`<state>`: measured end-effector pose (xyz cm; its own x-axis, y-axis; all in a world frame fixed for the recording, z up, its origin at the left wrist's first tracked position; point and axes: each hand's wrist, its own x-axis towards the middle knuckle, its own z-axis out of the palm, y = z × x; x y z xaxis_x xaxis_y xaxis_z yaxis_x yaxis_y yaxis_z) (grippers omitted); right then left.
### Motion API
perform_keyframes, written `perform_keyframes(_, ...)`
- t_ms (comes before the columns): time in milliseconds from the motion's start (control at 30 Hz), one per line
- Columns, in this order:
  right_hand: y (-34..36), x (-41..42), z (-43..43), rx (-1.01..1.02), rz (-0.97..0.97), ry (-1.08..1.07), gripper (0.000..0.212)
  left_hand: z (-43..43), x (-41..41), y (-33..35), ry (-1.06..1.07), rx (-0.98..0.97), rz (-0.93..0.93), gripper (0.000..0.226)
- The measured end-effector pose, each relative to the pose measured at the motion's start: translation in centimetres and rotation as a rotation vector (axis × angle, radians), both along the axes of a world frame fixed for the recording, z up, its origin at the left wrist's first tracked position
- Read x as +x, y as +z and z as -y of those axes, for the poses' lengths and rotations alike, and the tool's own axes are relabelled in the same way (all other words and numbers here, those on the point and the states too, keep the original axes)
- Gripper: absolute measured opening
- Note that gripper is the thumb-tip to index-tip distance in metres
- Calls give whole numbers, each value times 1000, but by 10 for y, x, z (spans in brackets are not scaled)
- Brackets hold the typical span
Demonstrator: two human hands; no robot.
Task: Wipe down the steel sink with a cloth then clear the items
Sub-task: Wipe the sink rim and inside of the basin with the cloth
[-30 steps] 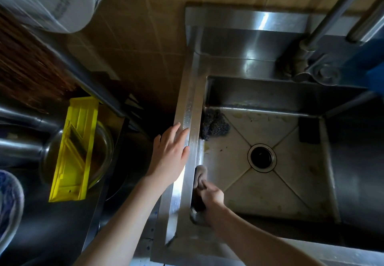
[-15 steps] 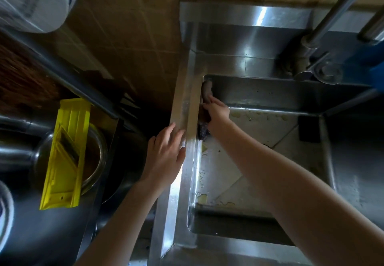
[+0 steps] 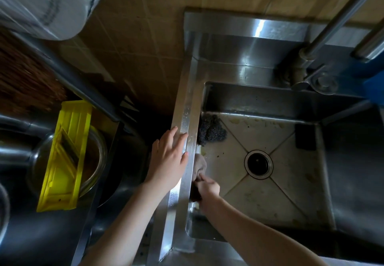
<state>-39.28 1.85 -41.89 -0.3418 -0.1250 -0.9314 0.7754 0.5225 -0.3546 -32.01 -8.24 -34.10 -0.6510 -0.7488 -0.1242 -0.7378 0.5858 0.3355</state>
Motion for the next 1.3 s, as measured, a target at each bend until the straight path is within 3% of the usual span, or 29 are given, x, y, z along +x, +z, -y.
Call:
perform_keyframes(233, 33, -16, 18, -70, -20, -78, 29, 5, -8, 3, -41, -29, 22, 46)
perform_keyframes(467, 63, -57, 27, -331, -88, -70, 43, 16, -24, 2, -84, -72, 4, 50)
perform_keyframes(733, 77, -123, 17, -466, -234, -119, 46, 24, -40, 1, -55, -62, -10, 49)
perform_keyframes(1067, 39, -185, 37, -326, -128, -350, 45, 53, -88, -5, -94, -129, 29, 49)
perform_keyframes(1300, 29, -233, 61, -305, -208, -665, 27, 66, -136, -11, -174, -164, 32, 52)
